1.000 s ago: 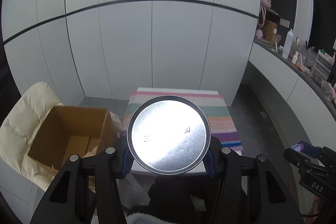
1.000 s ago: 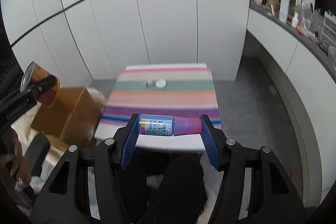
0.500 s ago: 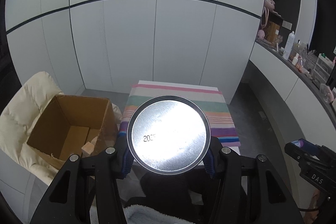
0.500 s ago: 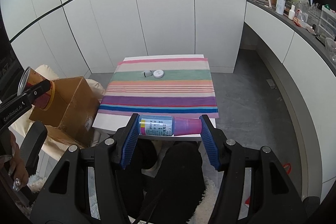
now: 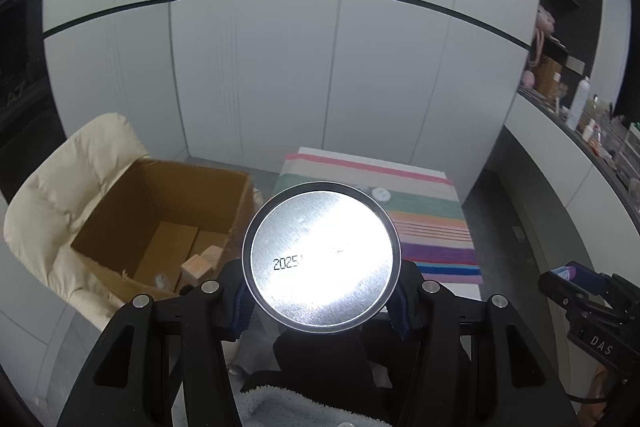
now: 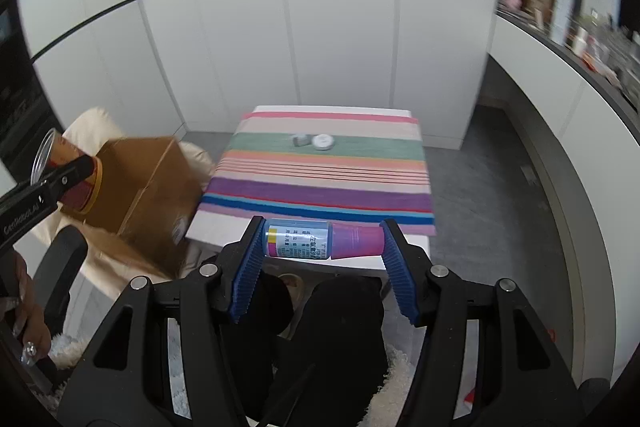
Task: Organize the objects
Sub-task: 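Lift the tin can and tube up off the cloth, then carry the tin can and tube over the cardboard box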
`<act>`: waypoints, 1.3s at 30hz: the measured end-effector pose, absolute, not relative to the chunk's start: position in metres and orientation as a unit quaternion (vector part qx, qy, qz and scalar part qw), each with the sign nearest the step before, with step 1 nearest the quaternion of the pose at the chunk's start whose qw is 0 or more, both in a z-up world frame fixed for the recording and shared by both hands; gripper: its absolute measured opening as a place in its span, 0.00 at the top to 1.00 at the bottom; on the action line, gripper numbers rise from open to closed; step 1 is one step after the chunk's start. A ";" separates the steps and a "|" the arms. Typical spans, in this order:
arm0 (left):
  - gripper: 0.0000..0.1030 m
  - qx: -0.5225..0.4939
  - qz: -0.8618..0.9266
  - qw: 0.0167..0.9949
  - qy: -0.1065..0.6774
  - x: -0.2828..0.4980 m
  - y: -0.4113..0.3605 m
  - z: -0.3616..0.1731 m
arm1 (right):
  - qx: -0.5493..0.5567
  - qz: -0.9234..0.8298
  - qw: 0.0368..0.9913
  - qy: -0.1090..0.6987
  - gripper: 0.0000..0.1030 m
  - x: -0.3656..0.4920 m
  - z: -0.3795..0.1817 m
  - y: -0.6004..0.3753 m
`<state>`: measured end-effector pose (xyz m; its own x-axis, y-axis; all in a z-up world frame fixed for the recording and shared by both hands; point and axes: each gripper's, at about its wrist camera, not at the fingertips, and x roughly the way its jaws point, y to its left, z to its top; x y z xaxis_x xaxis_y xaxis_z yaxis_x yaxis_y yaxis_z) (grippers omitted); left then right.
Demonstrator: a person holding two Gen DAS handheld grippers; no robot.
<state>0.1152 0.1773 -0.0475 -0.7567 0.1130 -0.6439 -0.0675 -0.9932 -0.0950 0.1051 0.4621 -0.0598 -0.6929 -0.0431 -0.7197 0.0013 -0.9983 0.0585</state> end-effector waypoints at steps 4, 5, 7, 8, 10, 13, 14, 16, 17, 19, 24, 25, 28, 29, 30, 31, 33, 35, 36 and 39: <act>0.47 -0.343 0.938 0.016 -0.046 0.118 0.151 -0.049 | 0.396 -0.917 0.053 -0.009 0.42 0.093 -0.063 0.432; 0.47 -0.341 0.939 0.007 -0.050 0.120 0.144 -0.049 | 0.395 -0.917 0.064 -0.005 0.42 0.090 -0.063 0.424; 0.47 -0.340 0.938 -0.014 -0.057 0.124 0.128 -0.050 | 0.393 -0.916 0.085 0.004 0.42 0.084 -0.063 0.408; 0.47 -0.341 0.938 -0.021 -0.059 0.126 0.123 -0.050 | 0.393 -0.915 0.096 0.008 0.42 0.081 -0.063 0.400; 0.47 -0.341 0.936 -0.046 -0.071 0.133 0.103 -0.052 | 0.394 -0.911 0.119 0.015 0.42 0.074 -0.063 0.382; 0.47 -0.342 0.933 -0.081 -0.082 0.142 0.076 -0.055 | 0.394 -0.905 0.161 0.025 0.42 0.065 -0.064 0.351; 0.47 -0.343 0.931 -0.093 -0.086 0.145 0.067 -0.055 | 0.394 -0.901 0.177 0.030 0.42 0.064 -0.065 0.339; 0.47 -0.342 0.927 -0.118 -0.100 0.152 0.048 -0.056 | 0.397 -0.892 0.211 0.046 0.42 0.061 -0.067 0.312; 0.47 -0.341 0.926 -0.127 -0.104 0.155 0.041 -0.056 | 0.398 -0.889 0.222 0.050 0.42 0.059 -0.069 0.302; 0.47 -0.339 0.923 -0.148 -0.108 0.162 0.027 -0.058 | 0.400 -0.881 0.248 0.059 0.42 0.057 -0.071 0.280; 0.47 -0.337 0.914 -0.189 -0.121 0.172 -0.002 -0.062 | 0.394 -0.863 0.306 0.085 0.42 0.054 -0.077 0.235; 0.47 -0.337 0.913 -0.194 -0.123 0.172 -0.004 -0.063 | 0.397 -0.859 0.311 0.088 0.42 0.051 -0.079 0.227; 0.47 -0.344 0.908 -0.205 -0.125 0.166 -0.013 -0.069 | 0.401 -0.852 0.323 0.095 0.42 0.042 -0.083 0.210; 0.47 -0.348 0.905 -0.208 -0.127 0.162 -0.017 -0.072 | 0.401 -0.850 0.327 0.099 0.42 0.040 -0.085 0.205; 0.47 -0.351 0.903 -0.211 -0.133 0.157 -0.022 -0.076 | 0.402 -0.848 0.330 0.103 0.42 0.036 -0.086 0.200; 0.47 -0.354 0.900 -0.212 -0.139 0.151 -0.026 -0.079 | 0.402 -0.848 0.330 0.105 0.42 0.033 -0.088 0.197; 0.47 -0.361 0.897 -0.209 -0.144 0.137 -0.034 -0.086 | 0.403 -0.848 0.327 0.110 0.42 0.022 -0.090 0.187; 0.47 -0.364 0.896 -0.214 -0.137 0.125 -0.033 -0.090 | 0.400 -0.848 0.328 0.115 0.42 0.014 -0.092 0.180; 0.47 -0.365 0.895 -0.217 -0.136 0.116 -0.034 -0.093 | 0.399 -0.848 0.328 0.118 0.42 0.009 -0.094 0.175; 0.47 -0.370 0.891 -0.220 -0.147 0.090 -0.041 -0.101 | 0.401 -0.847 0.326 0.125 0.42 -0.011 -0.102 0.161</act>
